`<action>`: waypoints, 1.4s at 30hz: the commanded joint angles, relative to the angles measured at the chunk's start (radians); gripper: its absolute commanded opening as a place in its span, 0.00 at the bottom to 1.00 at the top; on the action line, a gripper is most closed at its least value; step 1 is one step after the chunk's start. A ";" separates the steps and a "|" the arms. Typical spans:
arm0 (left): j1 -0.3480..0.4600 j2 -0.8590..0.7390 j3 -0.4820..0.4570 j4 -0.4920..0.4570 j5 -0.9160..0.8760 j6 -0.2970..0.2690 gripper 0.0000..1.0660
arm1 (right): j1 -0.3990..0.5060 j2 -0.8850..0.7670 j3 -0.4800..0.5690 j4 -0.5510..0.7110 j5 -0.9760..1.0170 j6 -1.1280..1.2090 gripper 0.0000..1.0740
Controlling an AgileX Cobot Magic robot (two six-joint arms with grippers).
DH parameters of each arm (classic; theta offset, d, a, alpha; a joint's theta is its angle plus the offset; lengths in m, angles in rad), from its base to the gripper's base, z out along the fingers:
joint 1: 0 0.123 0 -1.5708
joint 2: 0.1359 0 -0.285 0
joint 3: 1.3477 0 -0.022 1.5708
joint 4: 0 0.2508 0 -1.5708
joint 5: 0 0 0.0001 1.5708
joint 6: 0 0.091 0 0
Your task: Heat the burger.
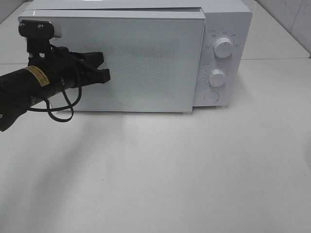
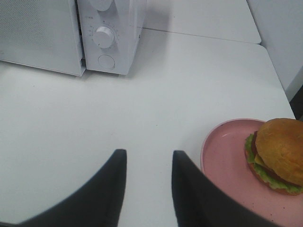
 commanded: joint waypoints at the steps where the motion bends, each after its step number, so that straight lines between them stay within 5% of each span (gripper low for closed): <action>1: -0.018 0.007 -0.027 -0.090 0.017 0.019 0.00 | -0.005 -0.030 -0.002 0.005 -0.004 -0.002 0.33; 18: -0.076 0.028 -0.094 -0.225 0.065 0.124 0.00 | -0.005 -0.030 -0.002 0.005 -0.004 -0.002 0.33; 29: -0.123 0.119 -0.285 -0.316 0.092 0.141 0.00 | -0.005 -0.030 -0.002 0.005 -0.004 -0.002 0.33; 33: -0.182 0.148 -0.391 -0.332 0.184 0.190 0.00 | -0.005 -0.030 -0.002 0.005 -0.004 -0.002 0.33; 42: -0.232 0.146 -0.418 -0.336 0.202 0.215 0.00 | -0.005 -0.030 -0.002 0.005 -0.004 -0.002 0.33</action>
